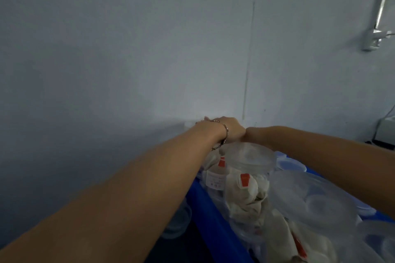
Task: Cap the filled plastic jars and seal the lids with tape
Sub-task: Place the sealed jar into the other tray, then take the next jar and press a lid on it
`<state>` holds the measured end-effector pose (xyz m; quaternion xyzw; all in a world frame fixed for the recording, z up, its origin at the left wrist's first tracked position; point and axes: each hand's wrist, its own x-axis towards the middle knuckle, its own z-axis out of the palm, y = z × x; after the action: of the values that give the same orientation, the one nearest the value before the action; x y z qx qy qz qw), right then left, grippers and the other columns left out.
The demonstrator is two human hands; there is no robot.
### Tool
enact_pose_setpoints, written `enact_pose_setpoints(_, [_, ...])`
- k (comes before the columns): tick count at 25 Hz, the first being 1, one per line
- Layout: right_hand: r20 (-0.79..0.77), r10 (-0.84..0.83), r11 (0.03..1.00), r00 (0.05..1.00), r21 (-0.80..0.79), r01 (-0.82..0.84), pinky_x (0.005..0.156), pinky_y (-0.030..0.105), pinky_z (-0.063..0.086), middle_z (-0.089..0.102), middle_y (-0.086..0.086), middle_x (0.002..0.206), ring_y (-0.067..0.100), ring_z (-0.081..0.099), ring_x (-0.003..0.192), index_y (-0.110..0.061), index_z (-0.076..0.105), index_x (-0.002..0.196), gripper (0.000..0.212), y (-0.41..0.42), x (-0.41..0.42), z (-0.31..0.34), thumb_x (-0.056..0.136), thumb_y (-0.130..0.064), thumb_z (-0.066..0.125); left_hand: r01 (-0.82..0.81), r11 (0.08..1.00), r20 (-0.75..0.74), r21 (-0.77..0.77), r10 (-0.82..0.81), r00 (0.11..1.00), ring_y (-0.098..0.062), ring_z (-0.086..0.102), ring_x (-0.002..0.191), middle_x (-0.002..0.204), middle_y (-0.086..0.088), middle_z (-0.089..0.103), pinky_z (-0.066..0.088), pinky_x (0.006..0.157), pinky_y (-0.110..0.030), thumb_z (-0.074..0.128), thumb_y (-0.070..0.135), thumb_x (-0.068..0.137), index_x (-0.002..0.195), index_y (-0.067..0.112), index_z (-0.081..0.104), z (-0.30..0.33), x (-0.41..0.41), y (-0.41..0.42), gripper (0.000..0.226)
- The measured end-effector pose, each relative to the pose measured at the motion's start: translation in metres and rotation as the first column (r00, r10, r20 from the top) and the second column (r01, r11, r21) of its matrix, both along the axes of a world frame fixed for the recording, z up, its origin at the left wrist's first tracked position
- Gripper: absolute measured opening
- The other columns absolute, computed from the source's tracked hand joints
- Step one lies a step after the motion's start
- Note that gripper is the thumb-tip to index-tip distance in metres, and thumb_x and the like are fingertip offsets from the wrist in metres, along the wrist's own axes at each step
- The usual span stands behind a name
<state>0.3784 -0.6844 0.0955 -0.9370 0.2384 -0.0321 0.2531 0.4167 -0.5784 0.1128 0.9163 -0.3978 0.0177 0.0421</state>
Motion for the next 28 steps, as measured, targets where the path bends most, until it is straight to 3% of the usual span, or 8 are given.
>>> enact_pose_setpoints(2, [-0.024,0.018,1.0,1.0,0.023,-0.018,0.069,0.017,0.044,0.052,0.019,0.126,0.018,0.052,0.087,0.0,0.051,0.126,0.031,0.004,-0.003,0.004,0.098,-0.011,0.046,0.015,1.0,0.031,0.016,-0.015,0.999,-0.033,0.045,0.121,0.137,-0.014,0.047,0.022,0.106,-0.055,0.02,0.033,0.1,0.117,0.009,0.053,0.005,-0.002,0.013,0.044])
enact_pose_setpoints(5, [-0.057,0.033,0.998,0.998,0.048,-0.03,0.092,0.04,0.05,0.044,0.018,0.137,0.032,0.05,0.118,-0.004,0.042,0.135,0.046,0.01,-0.02,0.029,0.093,-0.011,0.058,-0.021,0.995,-0.01,-0.095,0.021,1.0,-0.031,0.04,0.13,0.145,-0.014,0.041,0.027,0.111,-0.044,0.017,0.049,0.1,0.137,0.008,0.044,0.029,-0.005,0.051,0.061])
enact_pose_setpoints(8, [0.031,0.078,0.996,0.996,0.029,-0.079,0.094,0.043,0.044,0.039,0.018,0.144,0.035,0.042,0.127,-0.004,0.035,0.139,0.056,0.036,-0.04,0.064,0.092,-0.016,0.062,-0.067,0.991,0.048,-0.113,0.073,0.996,-0.027,0.044,0.126,0.141,-0.01,0.047,0.03,0.107,-0.039,0.017,0.054,0.098,0.134,0.011,0.049,0.052,-0.011,0.118,0.065])
enact_pose_setpoints(13, [0.217,0.201,0.979,0.955,-0.082,-0.187,0.087,0.037,0.045,0.045,0.01,0.135,0.028,0.047,0.117,-0.004,0.045,0.131,0.043,0.124,-0.081,0.099,0.094,-0.023,0.057,-0.379,0.925,0.243,-0.025,0.373,0.895,-0.024,0.022,0.14,0.135,-0.003,0.05,0.002,0.109,-0.061,0.007,0.063,0.093,0.1,0.027,0.062,0.062,-0.045,0.27,0.067])
enact_pose_setpoints(16, [0.188,0.293,0.956,0.937,-0.054,-0.288,0.084,0.038,0.049,0.049,0.008,0.126,0.025,0.048,0.107,-0.005,0.053,0.124,0.034,0.19,-0.12,0.085,0.093,-0.019,0.057,-0.491,0.867,0.159,-0.085,0.498,0.852,-0.024,0.026,0.138,0.124,-0.003,0.057,0.002,0.11,-0.061,0.009,0.064,0.092,0.077,0.026,0.057,0.037,-0.092,0.373,0.063])
enact_pose_setpoints(21, [0.044,0.505,0.861,0.862,0.04,-0.507,0.073,0.034,0.053,0.055,0.007,0.115,0.025,0.055,0.104,-0.008,0.058,0.12,0.029,0.319,-0.174,0.041,0.092,-0.016,0.057,-0.652,0.754,-0.061,0.085,0.657,0.751,-0.024,0.05,0.118,0.127,-0.005,0.057,0.028,0.106,-0.038,0.019,0.054,0.098,0.119,0.015,0.06,-0.012,-0.167,0.521,0.061])
enact_pose_setpoints(24, [0.02,0.647,0.758,0.762,0.09,-0.646,0.079,0.037,0.053,0.059,0.016,0.122,0.028,0.058,0.109,-0.001,0.058,0.119,0.031,0.396,-0.186,0.018,0.092,-0.017,0.057,-0.673,0.708,-0.158,0.212,0.705,0.692,-0.019,0.052,0.103,0.128,-0.01,0.057,0.038,0.093,-0.03,0.035,0.038,0.101,0.111,0.008,0.06,-0.024,-0.196,0.585,0.04])
enact_pose_setpoints(28, [0.01,0.749,0.645,0.662,0.215,-0.733,0.069,0.026,0.049,0.06,0.012,0.114,0.021,0.057,0.099,-0.007,0.059,0.108,0.021,0.483,-0.184,-0.012,0.092,-0.021,0.057,-0.71,0.641,-0.235,0.291,0.767,0.597,-0.025,0.047,0.121,0.136,-0.011,0.048,0.036,0.1,-0.032,0.037,0.042,0.099,0.125,0.012,0.054,-0.052,-0.228,0.639,0.043])
